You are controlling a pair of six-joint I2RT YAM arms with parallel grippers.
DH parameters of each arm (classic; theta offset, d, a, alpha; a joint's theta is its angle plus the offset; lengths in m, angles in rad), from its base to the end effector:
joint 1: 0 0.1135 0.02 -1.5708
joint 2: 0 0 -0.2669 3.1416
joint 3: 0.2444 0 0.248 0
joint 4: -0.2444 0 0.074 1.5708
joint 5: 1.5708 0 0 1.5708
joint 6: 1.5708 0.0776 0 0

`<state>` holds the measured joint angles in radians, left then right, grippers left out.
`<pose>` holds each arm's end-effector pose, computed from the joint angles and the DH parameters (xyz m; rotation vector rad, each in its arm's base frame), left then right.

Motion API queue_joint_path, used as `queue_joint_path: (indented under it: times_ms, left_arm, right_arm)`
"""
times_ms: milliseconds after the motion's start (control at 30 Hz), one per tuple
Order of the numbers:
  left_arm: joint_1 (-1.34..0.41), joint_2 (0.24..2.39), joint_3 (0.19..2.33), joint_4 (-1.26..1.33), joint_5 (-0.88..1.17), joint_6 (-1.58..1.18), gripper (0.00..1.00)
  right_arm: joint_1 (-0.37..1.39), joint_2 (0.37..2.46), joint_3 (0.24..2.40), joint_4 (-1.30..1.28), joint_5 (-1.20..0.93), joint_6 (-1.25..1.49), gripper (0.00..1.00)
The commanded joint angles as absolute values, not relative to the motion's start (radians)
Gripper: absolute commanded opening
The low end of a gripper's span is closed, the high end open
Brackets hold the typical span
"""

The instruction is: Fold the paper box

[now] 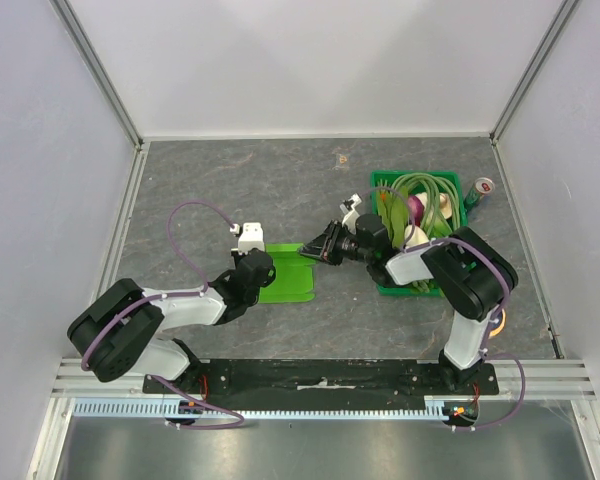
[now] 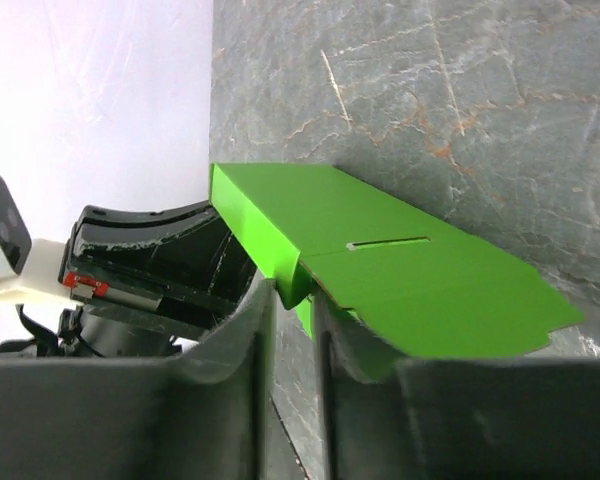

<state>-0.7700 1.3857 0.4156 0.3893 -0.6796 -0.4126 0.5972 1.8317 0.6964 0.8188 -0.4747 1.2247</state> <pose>0.2269 -0.1521 0.1375 -0.0198 2.0117 -0.0147 0.2948 0.2434 0.1340 0.3122 2.2125 1.5866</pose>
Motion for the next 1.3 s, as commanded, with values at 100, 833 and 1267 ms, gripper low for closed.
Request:
queue_joint_path:
  times_ms: [100, 833, 1267]
  left_arm:
    - [-0.773, 1.356, 0.403, 0.379, -0.733, -0.482, 0.02]
    - [-0.775, 1.351, 0.413, 0.318, -0.746, -0.531, 0.02]
    - [-0.773, 1.355, 0.414, 0.321, -0.753, -0.532, 0.02]
  right_arm:
    - [0.588, 1.689, 0.724, 0.505, -0.425, 0.936, 0.63]
    - [0.75, 1.436, 0.483, 0.365, 0.063, 0.68, 0.47]
    - [0.784, 1.672, 0.587, 0.618, 0.17, 0.759, 0.19]
